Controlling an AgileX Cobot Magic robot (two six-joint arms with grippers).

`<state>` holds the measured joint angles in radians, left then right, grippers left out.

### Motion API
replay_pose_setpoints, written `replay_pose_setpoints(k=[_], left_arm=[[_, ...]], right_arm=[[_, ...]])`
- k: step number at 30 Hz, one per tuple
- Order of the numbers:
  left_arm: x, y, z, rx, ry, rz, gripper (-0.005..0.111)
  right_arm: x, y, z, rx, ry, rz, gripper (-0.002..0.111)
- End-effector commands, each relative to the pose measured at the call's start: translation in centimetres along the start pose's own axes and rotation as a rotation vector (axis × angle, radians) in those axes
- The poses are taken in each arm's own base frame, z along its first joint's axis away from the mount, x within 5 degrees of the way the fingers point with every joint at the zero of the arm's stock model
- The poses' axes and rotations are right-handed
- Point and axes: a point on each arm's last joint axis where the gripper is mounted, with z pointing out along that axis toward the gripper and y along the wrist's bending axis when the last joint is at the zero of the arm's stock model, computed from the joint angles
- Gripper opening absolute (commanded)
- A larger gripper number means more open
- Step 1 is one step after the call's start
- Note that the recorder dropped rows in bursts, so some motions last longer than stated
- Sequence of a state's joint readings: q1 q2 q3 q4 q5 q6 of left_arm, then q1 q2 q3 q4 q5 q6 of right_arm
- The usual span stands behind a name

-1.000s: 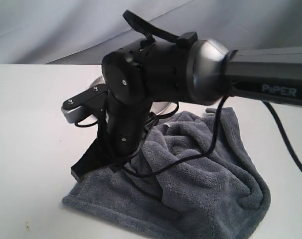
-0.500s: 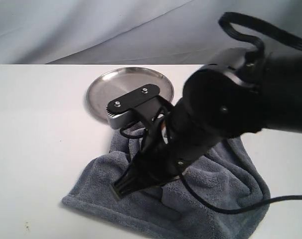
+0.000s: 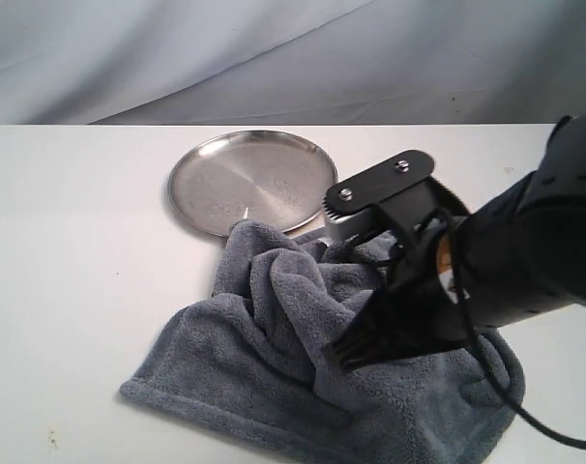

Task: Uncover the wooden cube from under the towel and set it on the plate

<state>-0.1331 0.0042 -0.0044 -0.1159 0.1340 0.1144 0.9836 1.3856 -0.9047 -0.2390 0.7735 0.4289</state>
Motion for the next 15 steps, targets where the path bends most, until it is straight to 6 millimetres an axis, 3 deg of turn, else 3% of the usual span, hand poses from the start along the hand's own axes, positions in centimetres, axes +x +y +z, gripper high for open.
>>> replay_pose_setpoints(k=[1,9,15], left_arm=[[0.1,0.0,0.0,0.005,-0.002,-0.004,0.000],[0.1,0.0,0.0,0.005,-0.002,-0.004,0.000],[0.1,0.0,0.0,0.005,-0.002,-0.004,0.000]], right_arm=[[0.7,-3.1,-1.0,0.055,-0.018,0.093,0.000],[1.0,-6.8,-1.4,0.055,-0.014,0.179,0.000],[-0.1,-8.8,-0.7,-0.053,-0.055,0.270,0.000]])
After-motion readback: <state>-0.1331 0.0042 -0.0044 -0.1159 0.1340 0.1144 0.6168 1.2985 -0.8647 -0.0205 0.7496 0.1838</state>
